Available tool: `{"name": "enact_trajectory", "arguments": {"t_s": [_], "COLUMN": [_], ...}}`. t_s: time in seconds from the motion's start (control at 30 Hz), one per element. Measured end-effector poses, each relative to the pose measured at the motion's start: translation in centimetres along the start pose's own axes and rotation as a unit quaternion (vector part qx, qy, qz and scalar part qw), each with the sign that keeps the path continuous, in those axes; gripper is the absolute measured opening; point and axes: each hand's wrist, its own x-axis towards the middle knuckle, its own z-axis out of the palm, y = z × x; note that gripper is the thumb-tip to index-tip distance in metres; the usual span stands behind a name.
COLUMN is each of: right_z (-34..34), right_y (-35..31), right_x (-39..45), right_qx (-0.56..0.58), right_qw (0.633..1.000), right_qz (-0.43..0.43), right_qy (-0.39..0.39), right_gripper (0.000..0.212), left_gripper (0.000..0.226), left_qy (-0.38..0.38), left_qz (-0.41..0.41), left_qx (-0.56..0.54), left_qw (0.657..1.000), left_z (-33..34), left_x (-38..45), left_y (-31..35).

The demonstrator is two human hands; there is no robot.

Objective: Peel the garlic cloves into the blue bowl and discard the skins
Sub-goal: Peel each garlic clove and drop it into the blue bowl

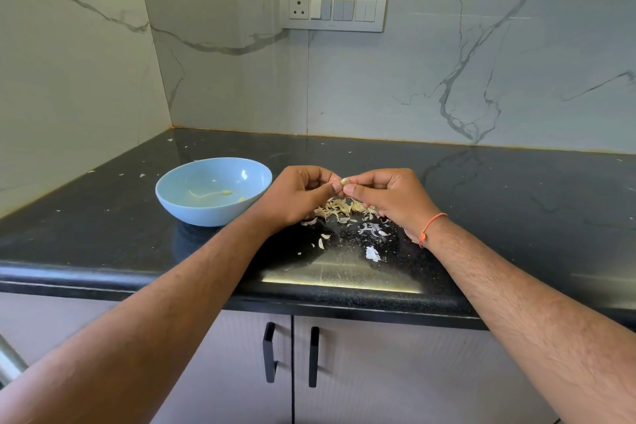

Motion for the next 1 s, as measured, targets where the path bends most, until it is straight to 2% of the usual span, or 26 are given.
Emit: {"name": "enact_trajectory", "arguments": {"t_s": [0.2,0.3,0.4,0.57,0.73,1.0], "right_z": [0.3,0.2,0.1,0.2,0.2,0.3], "right_y": [-0.5,-0.6,-0.1,0.2,-0.1,-0.7], "right_x": [-0.1,-0.2,0.0,-0.2,-0.6,-1.0], "right_qx": [-0.01,-0.002,-0.075,-0.252,-0.322,-0.365], "right_qw": [0.999,0.999,0.995,0.963,0.94,0.913], "right_qz": [-0.032,-0.032,-0.038,-0.074,-0.104,-0.165], "right_qy": [0.024,0.038,0.049,0.055,0.048,0.083], "right_gripper": [0.017,0.013,0.008,0.005,0.012,0.008], "left_gripper": [0.014,0.003,0.014,0.027,0.012,0.013], "left_qy": [0.037,0.044,0.06,0.083,0.054,0.073], "left_qz": [-0.025,-0.003,0.023,0.087,0.144,0.15], "left_qx": [0.027,0.068,0.113,0.121,0.199,0.242], "left_qw": [0.999,0.997,0.991,0.985,0.968,0.956], "left_z": [0.3,0.3,0.5,0.5,1.0,1.3], "left_x": [0.3,0.4,0.2,0.3,0.0,-0.3], "left_y": [-0.6,-1.0,-1.1,-1.3,-0.7,0.0]}}
